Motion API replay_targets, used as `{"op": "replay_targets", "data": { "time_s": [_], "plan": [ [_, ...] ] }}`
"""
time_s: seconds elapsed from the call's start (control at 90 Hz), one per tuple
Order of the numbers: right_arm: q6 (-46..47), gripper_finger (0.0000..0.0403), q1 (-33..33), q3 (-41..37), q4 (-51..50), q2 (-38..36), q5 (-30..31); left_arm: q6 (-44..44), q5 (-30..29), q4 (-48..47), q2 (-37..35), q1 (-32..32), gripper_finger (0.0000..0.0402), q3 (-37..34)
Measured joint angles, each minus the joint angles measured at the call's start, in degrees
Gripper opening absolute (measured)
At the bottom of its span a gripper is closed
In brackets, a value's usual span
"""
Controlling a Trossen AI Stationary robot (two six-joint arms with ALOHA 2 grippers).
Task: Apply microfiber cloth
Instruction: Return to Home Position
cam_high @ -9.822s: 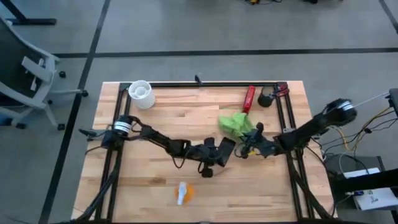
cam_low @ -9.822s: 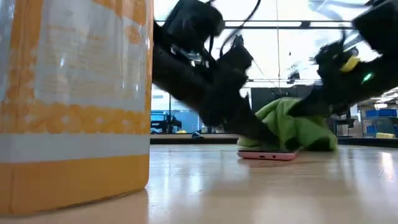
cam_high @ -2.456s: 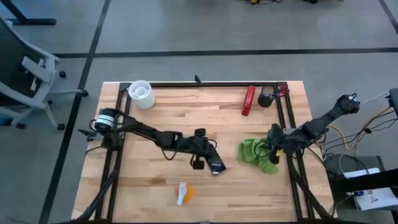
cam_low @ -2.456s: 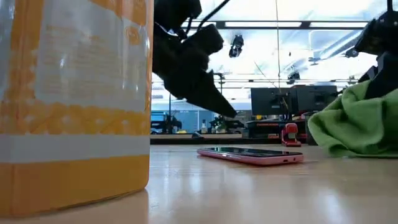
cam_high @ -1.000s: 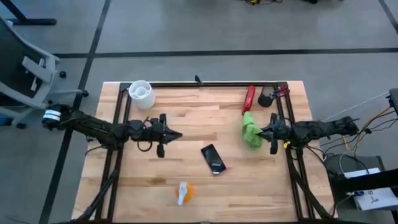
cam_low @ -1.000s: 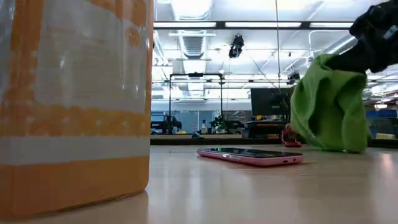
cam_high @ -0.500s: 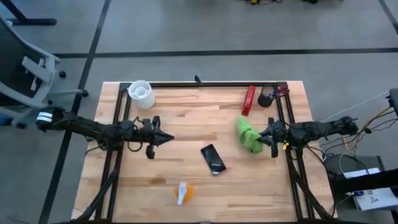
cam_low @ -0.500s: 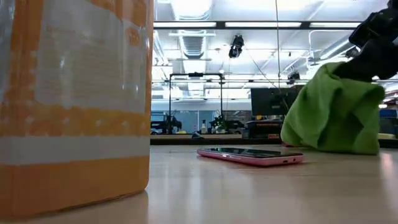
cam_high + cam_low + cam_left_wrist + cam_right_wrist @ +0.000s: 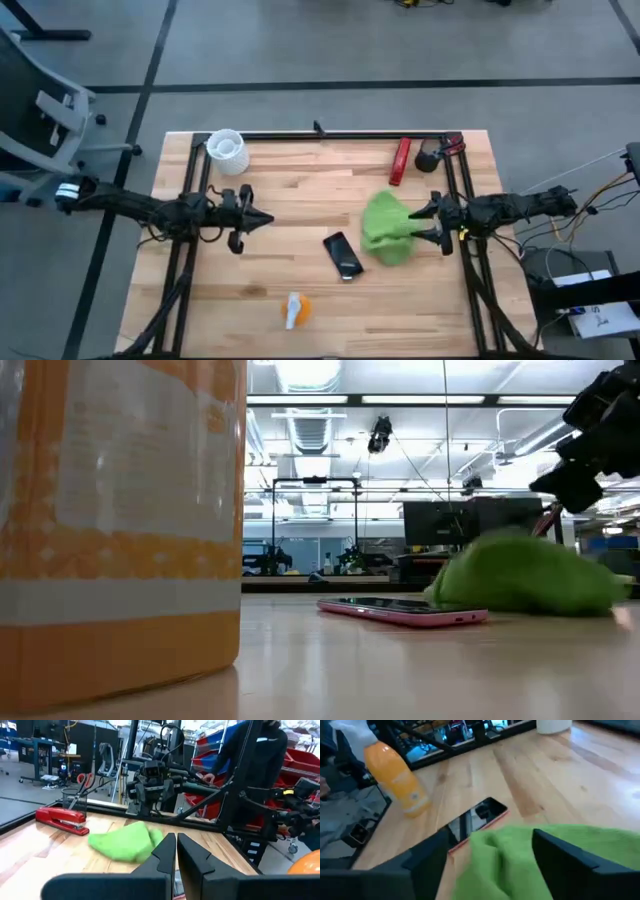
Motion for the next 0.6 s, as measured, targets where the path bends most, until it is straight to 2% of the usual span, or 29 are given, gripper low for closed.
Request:
{"op": "replay_targets", "data": {
  "time_s": [0.122,0.256,0.422,0.6],
  "plan": [
    [-3.91,0.0305,0.0,1.13,2.71,-0.27,2.63,0.0,0.0,-1.31,-1.32,0.06,0.0,0.0],
    [-7.52,0.0307,0.0,1.83,5.67,-0.81,2.2,0.02,0.34,-4.26,-5.09,0.19,0.0,-0.7],
    [-8.71,0.0276,0.0,0.63,7.05,-1.59,1.15,-1.27,5.83,-5.53,-10.89,0.78,0.0,-3.99],
    [-7.94,0.0235,0.0,-1.12,9.44,-1.56,1.03,-3.29,5.26,-12.21,-16.09,1.92,0.0,-5.57]
  ]
}}
